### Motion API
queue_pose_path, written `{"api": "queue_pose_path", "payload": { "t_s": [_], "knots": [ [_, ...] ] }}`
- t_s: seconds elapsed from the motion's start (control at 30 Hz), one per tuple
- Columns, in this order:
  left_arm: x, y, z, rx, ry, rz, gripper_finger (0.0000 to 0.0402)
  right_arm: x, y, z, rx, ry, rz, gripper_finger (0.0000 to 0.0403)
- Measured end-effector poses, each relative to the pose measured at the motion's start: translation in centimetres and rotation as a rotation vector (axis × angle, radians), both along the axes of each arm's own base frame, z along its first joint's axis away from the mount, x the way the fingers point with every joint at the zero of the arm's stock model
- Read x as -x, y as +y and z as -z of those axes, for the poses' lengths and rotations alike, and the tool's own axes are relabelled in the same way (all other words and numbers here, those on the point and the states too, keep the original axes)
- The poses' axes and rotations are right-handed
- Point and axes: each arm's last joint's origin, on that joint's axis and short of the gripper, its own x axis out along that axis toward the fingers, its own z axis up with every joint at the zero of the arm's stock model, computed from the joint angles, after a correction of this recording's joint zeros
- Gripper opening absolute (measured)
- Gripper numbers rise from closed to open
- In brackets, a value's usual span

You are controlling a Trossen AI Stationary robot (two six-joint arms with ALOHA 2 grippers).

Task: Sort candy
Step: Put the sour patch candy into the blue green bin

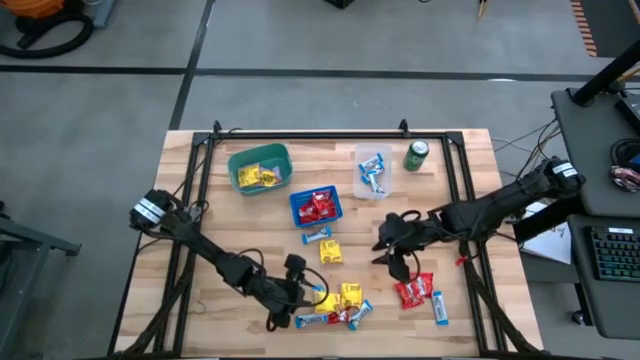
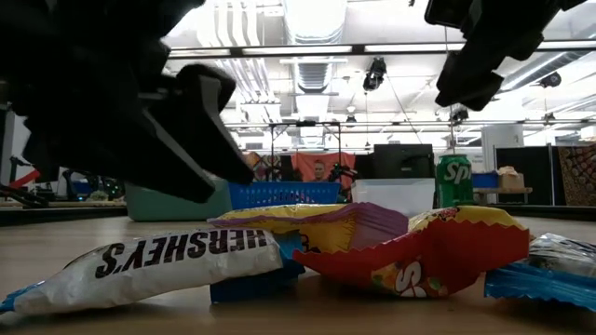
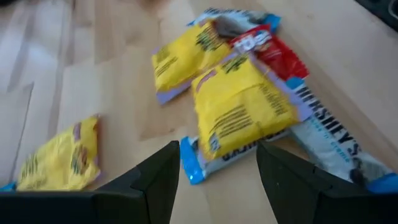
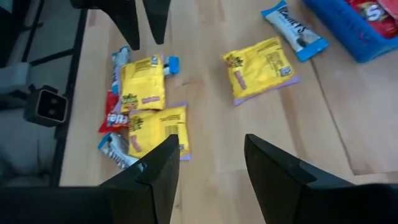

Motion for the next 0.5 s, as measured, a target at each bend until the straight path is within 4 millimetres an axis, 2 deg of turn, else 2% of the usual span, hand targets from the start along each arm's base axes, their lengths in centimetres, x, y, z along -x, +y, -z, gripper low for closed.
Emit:
{"api": "queue_pose_path", "payload": {
  "t_s": [0.5],
  "knots": [
    [-1.3,-0.1,1.0,-0.034,0.004,0.067,0.0196,0.1,0.6,-0.1,-0.014,-0.007,-0.002,0.0171]
  ]
}}
